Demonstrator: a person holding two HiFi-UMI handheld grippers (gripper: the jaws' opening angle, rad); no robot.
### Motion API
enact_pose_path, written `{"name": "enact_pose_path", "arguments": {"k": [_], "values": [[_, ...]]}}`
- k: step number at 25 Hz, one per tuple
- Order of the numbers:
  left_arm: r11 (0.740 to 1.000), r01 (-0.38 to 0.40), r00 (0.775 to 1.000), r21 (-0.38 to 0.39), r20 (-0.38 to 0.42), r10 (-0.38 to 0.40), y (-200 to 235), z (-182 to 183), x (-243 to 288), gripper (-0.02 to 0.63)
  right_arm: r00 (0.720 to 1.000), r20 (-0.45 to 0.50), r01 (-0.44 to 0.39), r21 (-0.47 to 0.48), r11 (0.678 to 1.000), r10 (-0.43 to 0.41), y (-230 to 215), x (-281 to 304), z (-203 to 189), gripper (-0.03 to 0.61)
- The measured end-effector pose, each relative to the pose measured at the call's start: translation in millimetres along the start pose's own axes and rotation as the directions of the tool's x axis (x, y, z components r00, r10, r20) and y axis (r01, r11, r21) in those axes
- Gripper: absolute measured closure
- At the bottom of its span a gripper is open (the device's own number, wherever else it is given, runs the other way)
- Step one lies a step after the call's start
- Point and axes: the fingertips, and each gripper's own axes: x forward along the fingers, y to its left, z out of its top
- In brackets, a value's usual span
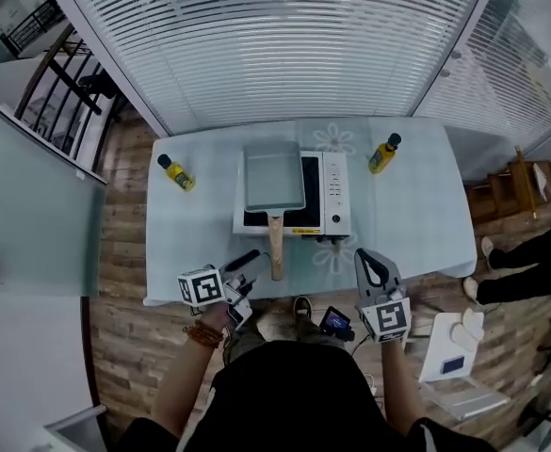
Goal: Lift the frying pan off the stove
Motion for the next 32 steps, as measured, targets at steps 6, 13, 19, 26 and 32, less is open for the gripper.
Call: {"name": "enact_pose_path", "arguments": {"k": [6,13,19,26,32], "values": [[0.909,0.148,0.977,-0.389,-0.083,-0.194,21,-10,11,0.368,1.000,0.021,0.012,0.021,1.000,-0.012,14,8,11,0.578],[0.870,0.227,0.944,-0.439,-0.122,-0.308,0,-18,26,0.382,0.999,-0.045,0.003,0.027,1.000,-0.002,20,3,-3,0.578],[0.867,0.214,0.933,-0.450,-0.169,-0.318,5,-24,35,0.382,1.000,-0.003,0.010,0.010,1.000,-0.010,26,4,9,0.578],[0.883,0.186,0.947,-0.431,-0.160,-0.278,14,-27,53,0.414,0.998,-0.044,0.058,0.074,0.996,-0.055,18,-4,-4,0.578],[0.867,0.213,0.938,-0.450,-0.155,-0.310,7,-29,67,0.486,0.995,-0.068,0.080,0.122,0.989,-0.072,15,-9,-16,0.578]]}}
